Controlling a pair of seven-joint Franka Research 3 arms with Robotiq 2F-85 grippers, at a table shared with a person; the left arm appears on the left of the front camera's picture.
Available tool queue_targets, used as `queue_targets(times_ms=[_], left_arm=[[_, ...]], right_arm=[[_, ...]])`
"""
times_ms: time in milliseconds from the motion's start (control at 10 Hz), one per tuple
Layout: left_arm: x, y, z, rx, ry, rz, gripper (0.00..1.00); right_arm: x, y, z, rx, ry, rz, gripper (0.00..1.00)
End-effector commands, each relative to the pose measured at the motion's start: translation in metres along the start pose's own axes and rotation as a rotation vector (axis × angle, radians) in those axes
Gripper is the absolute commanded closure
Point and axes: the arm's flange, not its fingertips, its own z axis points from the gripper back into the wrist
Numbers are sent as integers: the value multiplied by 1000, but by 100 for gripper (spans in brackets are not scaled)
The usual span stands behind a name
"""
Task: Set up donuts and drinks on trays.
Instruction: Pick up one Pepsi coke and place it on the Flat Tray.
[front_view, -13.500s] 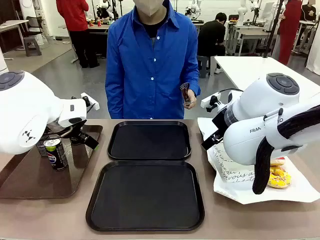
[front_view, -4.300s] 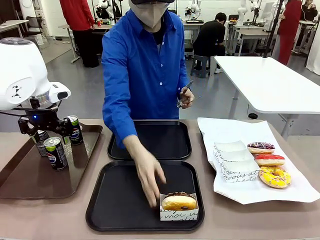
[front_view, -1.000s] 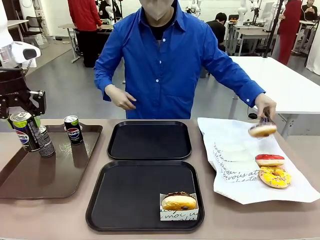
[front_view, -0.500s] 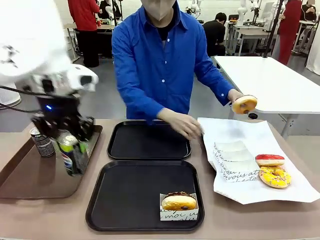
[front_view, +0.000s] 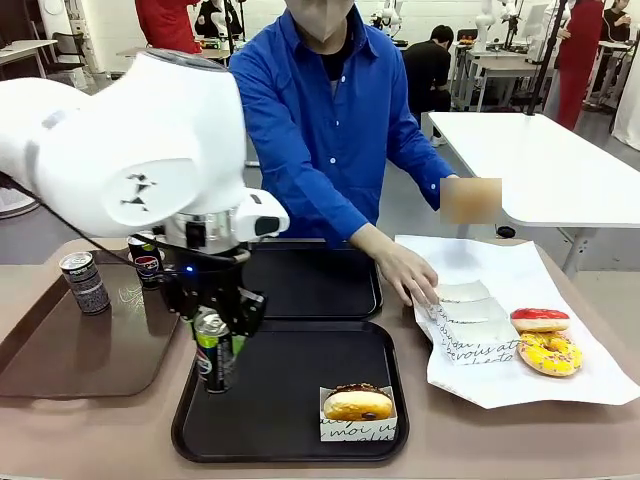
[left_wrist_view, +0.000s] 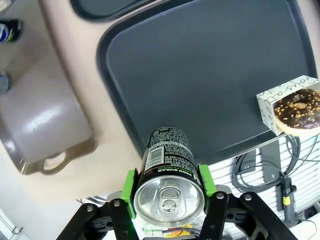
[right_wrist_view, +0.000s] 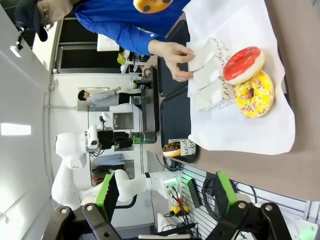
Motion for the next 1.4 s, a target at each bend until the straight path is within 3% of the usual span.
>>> queue_targets(times_ms=[0,200,900,1000,1300], left_arm=[[22,-20,-3,-24,-16,-47,42],[37,-29,-18,-59,12,-79,42],[50,-20,-53,-51,-64,-110,42],[48,-22,-53,-36,-72,-136,0],[43,-21,-47,-56,-49,-153,0]], right_arm=[[3,1,-2,21,-9,8,0],[3,1,-2,21,-9,8,0],[3,1,-2,21,-9,8,0],[3,1,-2,21,-9,8,0],[3,1,-2,21,-9,8,0]])
